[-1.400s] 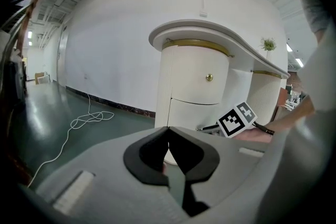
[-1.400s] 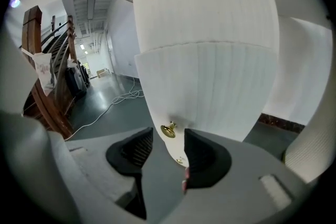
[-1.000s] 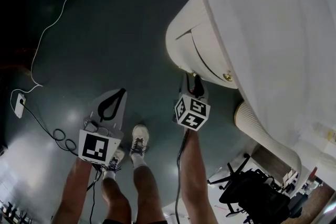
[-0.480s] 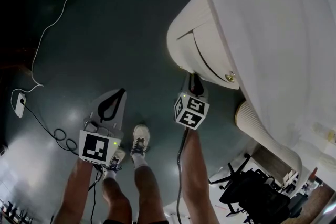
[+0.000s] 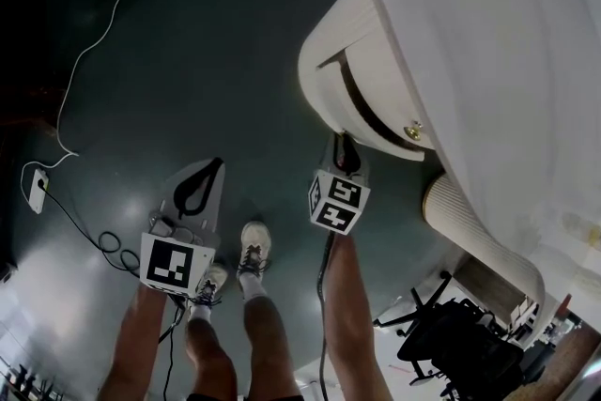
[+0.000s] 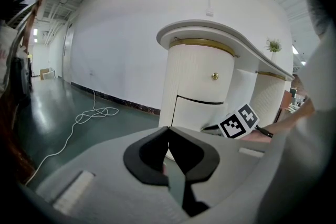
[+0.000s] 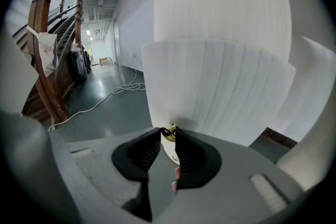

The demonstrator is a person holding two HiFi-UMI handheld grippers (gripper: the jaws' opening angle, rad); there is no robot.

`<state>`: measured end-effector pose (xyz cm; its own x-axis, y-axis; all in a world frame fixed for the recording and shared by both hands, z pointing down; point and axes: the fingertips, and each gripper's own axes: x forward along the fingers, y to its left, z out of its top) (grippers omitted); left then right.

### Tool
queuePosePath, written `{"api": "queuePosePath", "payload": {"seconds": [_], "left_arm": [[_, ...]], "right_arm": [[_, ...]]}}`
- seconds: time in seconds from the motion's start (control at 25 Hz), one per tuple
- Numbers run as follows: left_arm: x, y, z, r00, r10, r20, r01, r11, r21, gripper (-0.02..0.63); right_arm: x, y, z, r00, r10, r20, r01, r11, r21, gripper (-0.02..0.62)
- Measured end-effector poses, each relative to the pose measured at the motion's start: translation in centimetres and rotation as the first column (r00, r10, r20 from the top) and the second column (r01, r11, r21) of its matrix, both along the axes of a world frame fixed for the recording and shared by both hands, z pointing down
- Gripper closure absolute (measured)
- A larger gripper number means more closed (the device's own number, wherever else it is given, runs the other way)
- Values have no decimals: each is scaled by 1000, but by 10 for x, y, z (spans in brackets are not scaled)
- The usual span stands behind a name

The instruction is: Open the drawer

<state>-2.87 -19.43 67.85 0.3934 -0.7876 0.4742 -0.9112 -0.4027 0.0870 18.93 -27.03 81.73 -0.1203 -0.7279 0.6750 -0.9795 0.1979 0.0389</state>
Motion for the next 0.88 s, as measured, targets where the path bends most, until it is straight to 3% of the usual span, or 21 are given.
{"api": "queuePosePath", "payload": {"seconds": [0.88], "left_arm": [[-16,42,0,999,34,3,-34,999,-8,595]], "right_arm": [[-26,54,2,1000,-19,-12,19,1000,-10,505]]}}
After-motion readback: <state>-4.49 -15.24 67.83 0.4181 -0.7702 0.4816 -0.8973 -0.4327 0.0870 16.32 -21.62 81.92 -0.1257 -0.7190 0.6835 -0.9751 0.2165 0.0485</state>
